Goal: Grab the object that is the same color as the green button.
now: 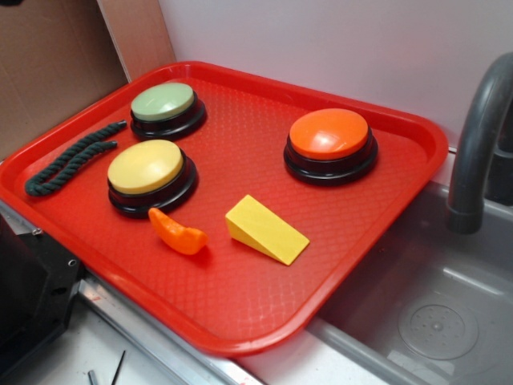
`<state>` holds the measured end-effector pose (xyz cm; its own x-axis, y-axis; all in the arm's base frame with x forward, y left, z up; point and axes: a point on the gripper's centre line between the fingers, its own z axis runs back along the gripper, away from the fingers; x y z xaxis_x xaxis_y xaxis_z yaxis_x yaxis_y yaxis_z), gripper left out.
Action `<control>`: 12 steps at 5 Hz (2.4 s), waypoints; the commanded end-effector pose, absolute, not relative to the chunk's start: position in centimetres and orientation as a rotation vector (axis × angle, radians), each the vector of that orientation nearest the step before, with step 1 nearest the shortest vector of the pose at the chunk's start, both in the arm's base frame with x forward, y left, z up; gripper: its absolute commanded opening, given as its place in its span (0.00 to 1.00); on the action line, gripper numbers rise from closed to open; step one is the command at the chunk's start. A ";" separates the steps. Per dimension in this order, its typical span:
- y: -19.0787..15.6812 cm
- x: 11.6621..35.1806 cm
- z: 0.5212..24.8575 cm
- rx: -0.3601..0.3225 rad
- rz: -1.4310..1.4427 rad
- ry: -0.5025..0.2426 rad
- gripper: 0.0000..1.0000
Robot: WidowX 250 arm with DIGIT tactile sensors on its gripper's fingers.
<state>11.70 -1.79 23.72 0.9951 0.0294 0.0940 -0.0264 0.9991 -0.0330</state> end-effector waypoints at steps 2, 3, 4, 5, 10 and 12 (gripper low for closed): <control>3.0 12.0 19.5 -0.028 0.118 -0.095 1.00; 5.6 12.4 16.7 -0.065 0.119 -0.127 1.00; 7.9 13.4 12.1 -0.072 -0.006 -0.127 1.00; 7.9 13.4 12.1 -0.072 -0.006 -0.127 1.00; 12.4 11.2 5.7 0.019 -0.144 -0.101 1.00; 12.5 12.7 1.6 -0.031 -0.210 -0.033 1.00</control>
